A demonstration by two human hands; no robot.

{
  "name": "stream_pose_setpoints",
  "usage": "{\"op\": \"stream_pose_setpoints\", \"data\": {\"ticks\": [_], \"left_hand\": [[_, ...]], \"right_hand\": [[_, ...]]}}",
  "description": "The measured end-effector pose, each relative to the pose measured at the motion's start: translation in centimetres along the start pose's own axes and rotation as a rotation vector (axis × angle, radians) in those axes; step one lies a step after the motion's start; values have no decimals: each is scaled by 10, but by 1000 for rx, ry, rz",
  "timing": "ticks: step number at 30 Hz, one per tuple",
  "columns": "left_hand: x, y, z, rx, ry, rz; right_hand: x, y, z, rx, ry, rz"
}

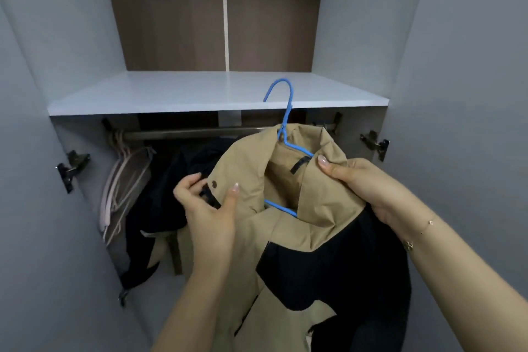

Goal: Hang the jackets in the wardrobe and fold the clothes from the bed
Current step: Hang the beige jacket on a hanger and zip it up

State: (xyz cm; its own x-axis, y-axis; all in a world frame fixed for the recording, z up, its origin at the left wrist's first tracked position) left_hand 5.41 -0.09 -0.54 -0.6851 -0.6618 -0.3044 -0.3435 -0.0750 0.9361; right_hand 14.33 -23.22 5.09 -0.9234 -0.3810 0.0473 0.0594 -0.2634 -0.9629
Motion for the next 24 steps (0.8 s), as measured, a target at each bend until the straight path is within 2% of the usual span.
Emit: {"op": "stream_pose_setpoints", "data": {"ticks": [2, 3, 5, 6, 8, 10, 11, 13, 18, 21, 24], "left_hand": [[26, 4, 6, -230, 89, -296], [37, 4, 3, -337, 55, -421], [55, -8, -15, -507, -230, -514], [62, -21, -27, -596, -424, -471], [79, -62, -46, -801, -745, -250], [95, -103, -53, -998, -892, -13], [102, -116, -53, -1037, -900, 85], [112, -129, -53, -1039, -802, 186], [146, -121, -55, -788, -493, 130], [163, -116, -48, -738, -457, 162], [160, -114, -39, -612, -535, 290]], "right_hand": [[8, 29, -6, -22, -9, -46], [12, 41, -10, -33, -21, -65], [18, 65, -16, -58, -39, -86], [20, 75, -20, -66, -47, -89], [24, 93, -27, -69, -68, -94], [29, 107, -34, -72, -97, -94], [33, 113, -37, -70, -114, -97], [38, 126, -38, -56, -128, -107], [43, 151, -26, -147, -64, -170], [43, 166, -12, -209, 3, -234], [42, 179, 0, -257, 58, -306]]}}
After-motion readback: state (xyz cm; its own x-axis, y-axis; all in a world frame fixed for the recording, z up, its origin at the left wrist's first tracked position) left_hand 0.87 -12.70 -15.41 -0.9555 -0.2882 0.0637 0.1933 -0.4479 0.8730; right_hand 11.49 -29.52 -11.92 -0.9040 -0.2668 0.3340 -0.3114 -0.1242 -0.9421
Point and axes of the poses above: each hand's wrist, its own x-axis away from the middle knuckle, its own z-axis out of the back of the hand, y = z × x, the point moved 5 cm from there along -x, towards the middle knuckle, and after that the axes turned 3 degrees about -y, right-handed, at the moved point
